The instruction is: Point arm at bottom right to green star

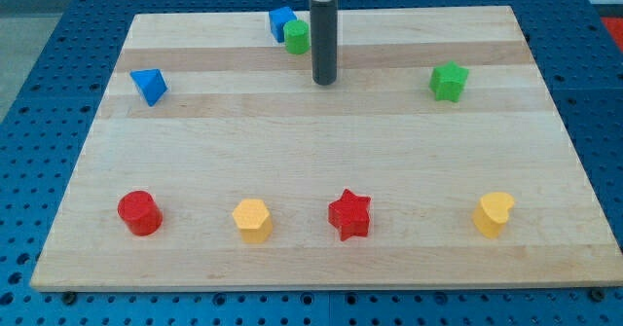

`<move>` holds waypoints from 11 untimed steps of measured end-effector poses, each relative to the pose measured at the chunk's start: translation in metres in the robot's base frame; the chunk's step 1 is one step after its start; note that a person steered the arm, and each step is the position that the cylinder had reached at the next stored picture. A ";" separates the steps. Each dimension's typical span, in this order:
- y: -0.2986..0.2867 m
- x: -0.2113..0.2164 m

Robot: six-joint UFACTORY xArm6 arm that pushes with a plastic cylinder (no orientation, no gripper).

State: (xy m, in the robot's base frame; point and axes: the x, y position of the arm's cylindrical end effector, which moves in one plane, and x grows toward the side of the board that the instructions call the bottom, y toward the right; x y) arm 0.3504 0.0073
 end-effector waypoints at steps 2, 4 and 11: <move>0.056 0.022; 0.104 0.064; 0.182 0.032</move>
